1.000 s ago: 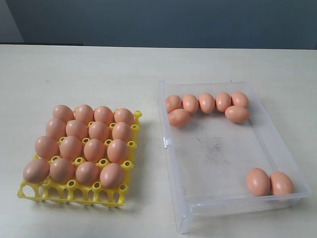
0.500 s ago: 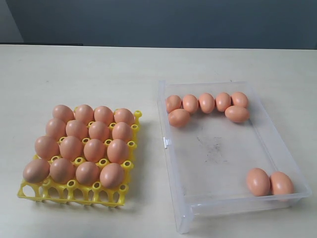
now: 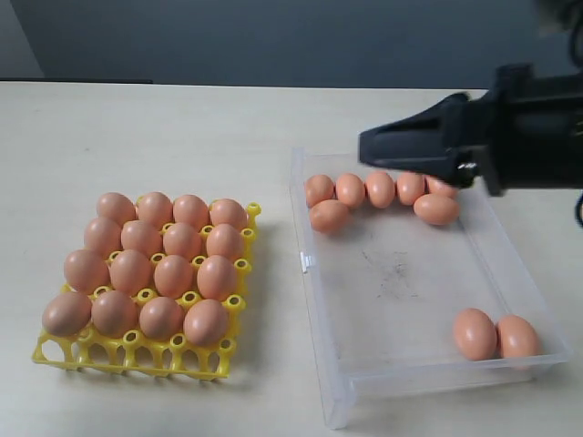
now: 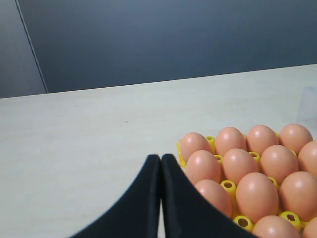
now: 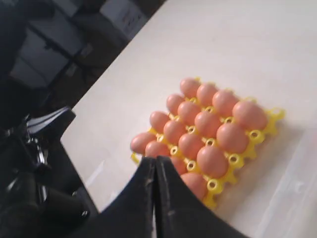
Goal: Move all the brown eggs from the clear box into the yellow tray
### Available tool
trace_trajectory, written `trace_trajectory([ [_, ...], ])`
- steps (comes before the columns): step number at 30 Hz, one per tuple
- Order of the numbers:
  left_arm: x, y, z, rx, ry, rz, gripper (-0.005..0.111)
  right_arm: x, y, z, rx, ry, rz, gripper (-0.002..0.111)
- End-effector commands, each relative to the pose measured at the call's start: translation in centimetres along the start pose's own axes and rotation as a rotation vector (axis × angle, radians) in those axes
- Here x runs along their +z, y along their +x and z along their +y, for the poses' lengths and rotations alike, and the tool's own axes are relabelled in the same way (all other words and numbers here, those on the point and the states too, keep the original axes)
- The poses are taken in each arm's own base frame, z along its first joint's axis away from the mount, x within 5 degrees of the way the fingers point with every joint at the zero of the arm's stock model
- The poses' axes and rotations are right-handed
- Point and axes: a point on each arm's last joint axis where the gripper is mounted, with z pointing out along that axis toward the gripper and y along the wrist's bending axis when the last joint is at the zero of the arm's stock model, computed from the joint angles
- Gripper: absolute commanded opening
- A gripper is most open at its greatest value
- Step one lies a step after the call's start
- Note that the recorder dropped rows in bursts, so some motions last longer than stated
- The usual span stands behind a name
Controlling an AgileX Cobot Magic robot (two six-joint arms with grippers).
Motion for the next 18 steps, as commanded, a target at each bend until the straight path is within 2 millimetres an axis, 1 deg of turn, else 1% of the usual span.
trace_trajectory([
  [1,0.0,-0.1,-0.1,0.001,0.01,-0.006,0.0,3.8,1.4,-0.2,-0.017,-0.058,0.159,0.0],
  [6,0.0,-0.1,-0.1,0.001,0.01,-0.006,0.0,6.8,3.0,0.6,-0.108,-0.058,0.263,0.0],
  [10,0.0,-0.1,-0.1,0.001,0.01,-0.006,0.0,9.2,5.0,1.1,-0.195,-0.022,0.394,0.0],
  [13,0.0,-0.1,-0.1,0.001,0.01,-0.006,0.0,10.7,6.7,0.8,-0.154,0.024,0.511,-0.001],
  [16,0.0,-0.1,-0.1,0.001,0.01,-0.006,0.0,11.8,8.3,-0.3,-0.068,0.077,0.614,-0.001],
  [18,0.0,-0.1,-0.1,0.001,0.01,-0.006,0.0,12.3,8.8,-0.6,-0.044,0.074,0.646,-0.001],
])
